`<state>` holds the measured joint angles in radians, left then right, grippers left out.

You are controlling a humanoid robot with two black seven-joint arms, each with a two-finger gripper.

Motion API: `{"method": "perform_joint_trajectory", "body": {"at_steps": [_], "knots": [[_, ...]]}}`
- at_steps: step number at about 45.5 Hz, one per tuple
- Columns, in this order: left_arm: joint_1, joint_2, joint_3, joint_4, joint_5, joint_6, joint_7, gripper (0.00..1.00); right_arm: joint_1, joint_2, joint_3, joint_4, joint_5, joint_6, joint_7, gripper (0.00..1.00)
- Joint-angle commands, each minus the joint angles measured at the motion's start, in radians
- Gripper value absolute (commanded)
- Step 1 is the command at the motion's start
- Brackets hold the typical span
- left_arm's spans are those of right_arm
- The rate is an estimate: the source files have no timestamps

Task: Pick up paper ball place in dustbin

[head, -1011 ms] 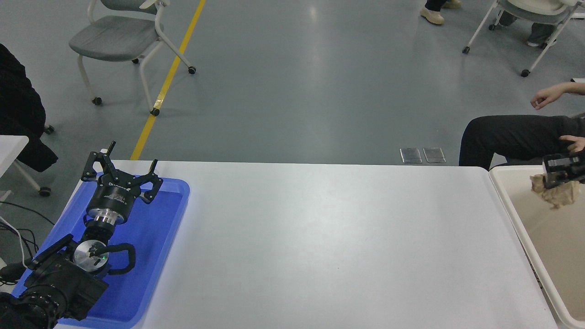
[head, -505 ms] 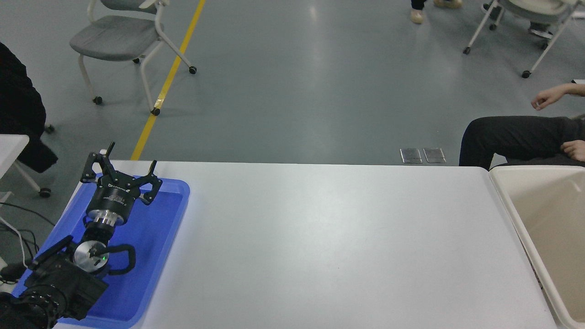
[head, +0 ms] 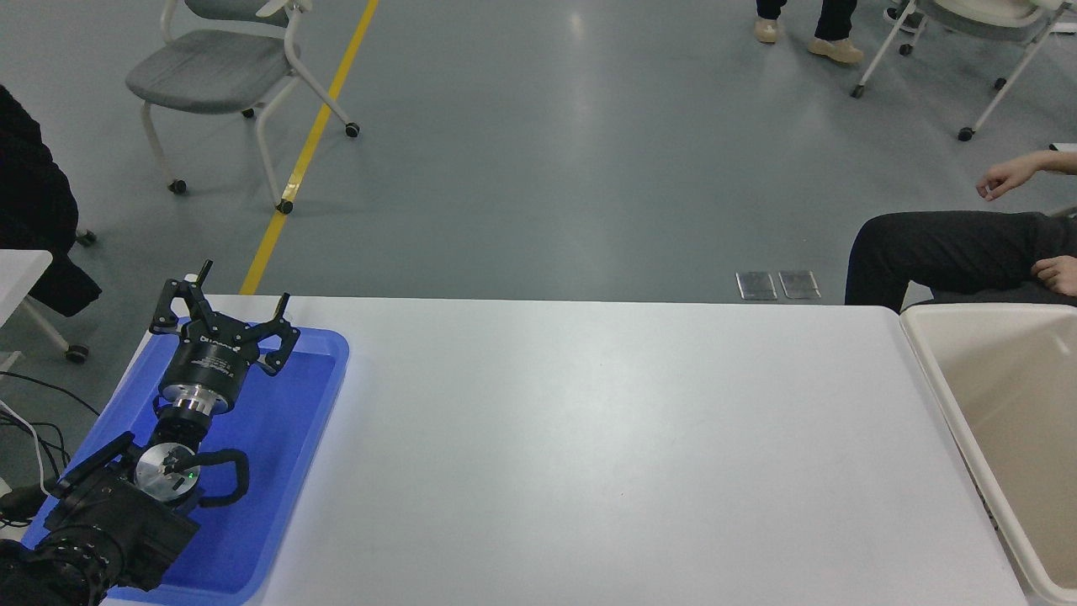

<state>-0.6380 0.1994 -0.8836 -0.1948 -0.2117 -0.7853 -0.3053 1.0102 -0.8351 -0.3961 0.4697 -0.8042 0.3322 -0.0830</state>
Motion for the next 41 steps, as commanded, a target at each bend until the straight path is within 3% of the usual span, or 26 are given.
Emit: {"method": "perform_joint_trajectory", "body": {"at_steps": [1,7,19,21,24,27,29,30,41], "knots": [[0.0,0.0,0.0,-0.003,0.0,0.0,0.0,1.0,-0.263,0.194,0.178,-0.195,0.088,-0.16,-0.004,0.0],[0.0,0.0,0.0,0.0,0.0,0.0,0.0,1.0,-0.304,0.286,0.184,-0.25,0.171,-0.2,-0.006,0.0],[0.0,0.0,0.0,0.0,0.0,0.0,0.0,1.0,-0.331,0.314,0.299,-0.255,0.191,-0.203,-0.006,0.02],[0.0,0.0,0.0,0.0,0.0,0.0,0.0,1.0,-0.331,0.314,0.301,-0.255,0.191,-0.203,-0.006,0.11],[0.0,0.0,0.0,0.0,0.0,0.0,0.0,1.0,-0.331,0.312,0.304,-0.255,0.192,-0.205,-0.004,0.45],[0.0,0.0,0.0,0.0,0.0,0.0,0.0,1.0,-0.332,0.311,0.319,-0.255,0.192,-0.203,-0.004,0.64],[0.0,0.0,0.0,0.0,0.0,0.0,0.0,1.0,-0.332,0.311,0.33,-0.255,0.192,-0.203,-0.004,0.92],[0.0,0.0,0.0,0.0,0.0,0.0,0.0,1.0,-0.332,0.309,0.335,-0.253,0.192,-0.203,-0.003,1.0],[0.0,0.0,0.0,0.0,0.0,0.0,0.0,1.0,-0.335,0.303,0.344,-0.253,0.194,-0.202,0.0,1.0]]}}
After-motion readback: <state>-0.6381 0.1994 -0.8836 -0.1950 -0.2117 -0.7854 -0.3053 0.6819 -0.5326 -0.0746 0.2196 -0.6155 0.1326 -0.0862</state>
